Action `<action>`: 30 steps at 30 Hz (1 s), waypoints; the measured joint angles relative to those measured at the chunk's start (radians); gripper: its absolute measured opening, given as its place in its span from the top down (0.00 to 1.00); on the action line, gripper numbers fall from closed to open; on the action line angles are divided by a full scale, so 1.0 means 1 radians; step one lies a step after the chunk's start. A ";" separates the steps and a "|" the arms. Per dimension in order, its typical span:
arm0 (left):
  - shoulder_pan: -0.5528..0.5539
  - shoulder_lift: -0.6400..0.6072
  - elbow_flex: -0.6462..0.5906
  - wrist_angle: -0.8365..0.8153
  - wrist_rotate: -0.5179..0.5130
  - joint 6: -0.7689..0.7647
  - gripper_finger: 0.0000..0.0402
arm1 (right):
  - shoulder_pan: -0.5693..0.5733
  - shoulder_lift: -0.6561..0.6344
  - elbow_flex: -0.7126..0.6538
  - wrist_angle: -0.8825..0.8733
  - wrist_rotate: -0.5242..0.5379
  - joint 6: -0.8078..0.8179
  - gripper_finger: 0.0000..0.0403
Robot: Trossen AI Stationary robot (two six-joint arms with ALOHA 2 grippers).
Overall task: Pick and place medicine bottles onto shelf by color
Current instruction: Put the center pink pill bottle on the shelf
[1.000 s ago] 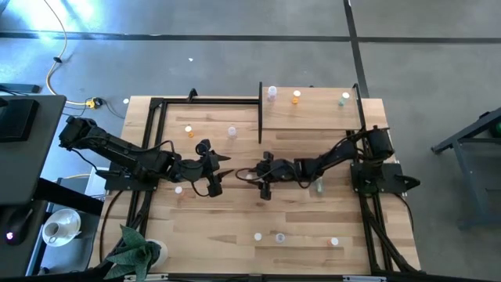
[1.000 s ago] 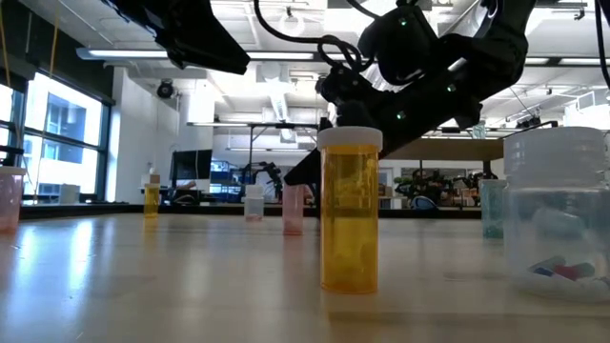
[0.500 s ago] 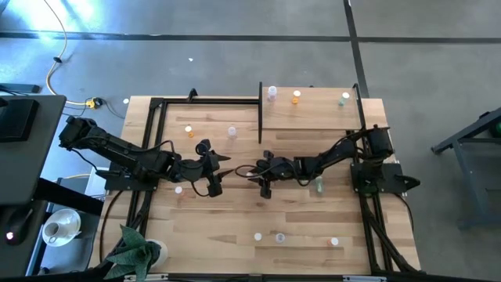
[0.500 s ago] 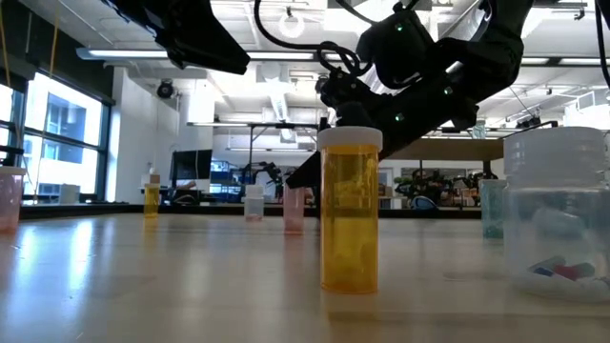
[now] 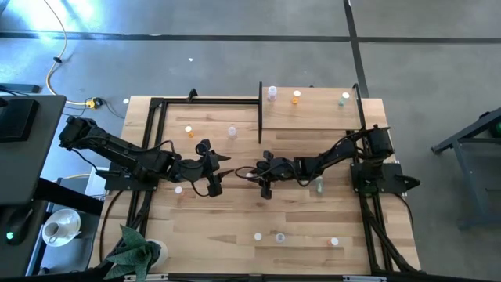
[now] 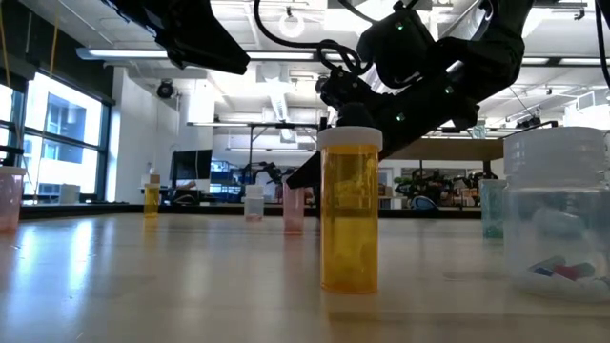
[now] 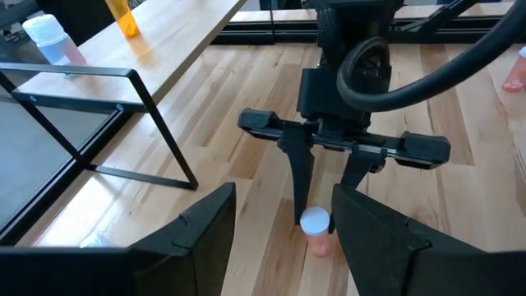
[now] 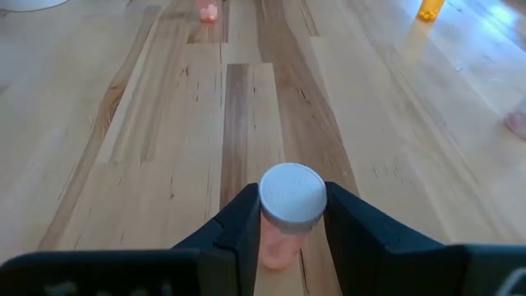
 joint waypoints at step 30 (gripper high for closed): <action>0.000 0.000 0.000 -0.002 0.000 -0.024 0.53 | 0.007 -0.799 0.000 -0.419 0.375 -0.275 0.74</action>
